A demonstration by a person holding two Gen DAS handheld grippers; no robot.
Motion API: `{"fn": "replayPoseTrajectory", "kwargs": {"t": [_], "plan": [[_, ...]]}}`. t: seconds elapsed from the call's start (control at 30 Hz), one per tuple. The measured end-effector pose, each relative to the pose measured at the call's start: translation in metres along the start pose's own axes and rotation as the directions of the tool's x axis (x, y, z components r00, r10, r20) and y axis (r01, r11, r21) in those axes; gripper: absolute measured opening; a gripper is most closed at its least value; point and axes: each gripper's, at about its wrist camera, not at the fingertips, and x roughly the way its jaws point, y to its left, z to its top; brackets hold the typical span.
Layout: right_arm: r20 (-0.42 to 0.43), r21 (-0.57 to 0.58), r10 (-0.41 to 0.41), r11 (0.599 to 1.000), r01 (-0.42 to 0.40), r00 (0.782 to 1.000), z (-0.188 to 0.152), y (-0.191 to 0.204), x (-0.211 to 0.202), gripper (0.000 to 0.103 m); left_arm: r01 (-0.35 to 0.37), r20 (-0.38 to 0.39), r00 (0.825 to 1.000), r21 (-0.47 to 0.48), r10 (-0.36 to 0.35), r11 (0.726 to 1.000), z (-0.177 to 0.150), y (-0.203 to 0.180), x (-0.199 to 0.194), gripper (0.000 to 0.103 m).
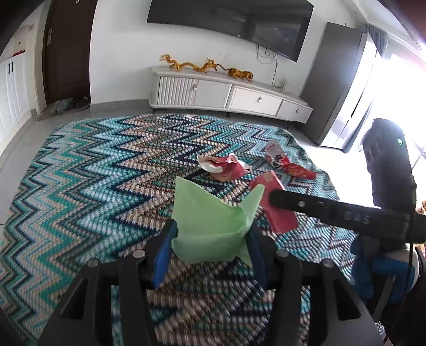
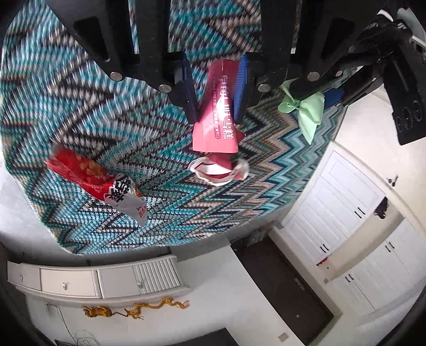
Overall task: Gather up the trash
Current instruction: 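Grasp the green paper with the left gripper while the right grasps the pink bag, then carry the green paper and pink bag over to the bin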
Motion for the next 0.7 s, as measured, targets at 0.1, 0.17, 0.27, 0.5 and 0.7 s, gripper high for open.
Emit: {"fn": "replayPoseTrajectory", "kwargs": {"t": [0.1,0.17,0.27,0.5,0.7], "plan": [[0.035,0.005,0.043,0.999,-0.043,0.998,-0.016,0.004,-0.028,0.025,-0.024,0.026,0.999,0.017,0.024,1.0,-0.004,-0.008,-0.021,0.049],[0.06,0.007,0.067,0.998,-0.068,0.996,-0.03,0.004,-0.054,0.025,-0.051,0.048,0.998,0.045,0.049,0.998,-0.008,-0.018,-0.039,0.05],[0.108,0.004,0.061,0.998,-0.062,0.992,-0.05,0.003,-0.095,0.025,-0.093,0.072,0.994,0.081,0.087,0.992,-0.014,-0.039,-0.059,0.05],[0.2,0.013,0.005,1.0,-0.007,0.98,-0.092,-0.011,-0.183,0.025,-0.134,0.144,0.984,0.192,0.107,0.972,-0.025,-0.103,-0.092,0.05],[0.252,0.079,-0.058,0.996,0.039,0.966,-0.137,-0.035,-0.235,0.025,-0.106,0.167,0.984,0.291,0.059,0.951,-0.033,-0.161,-0.103,0.05]]}}
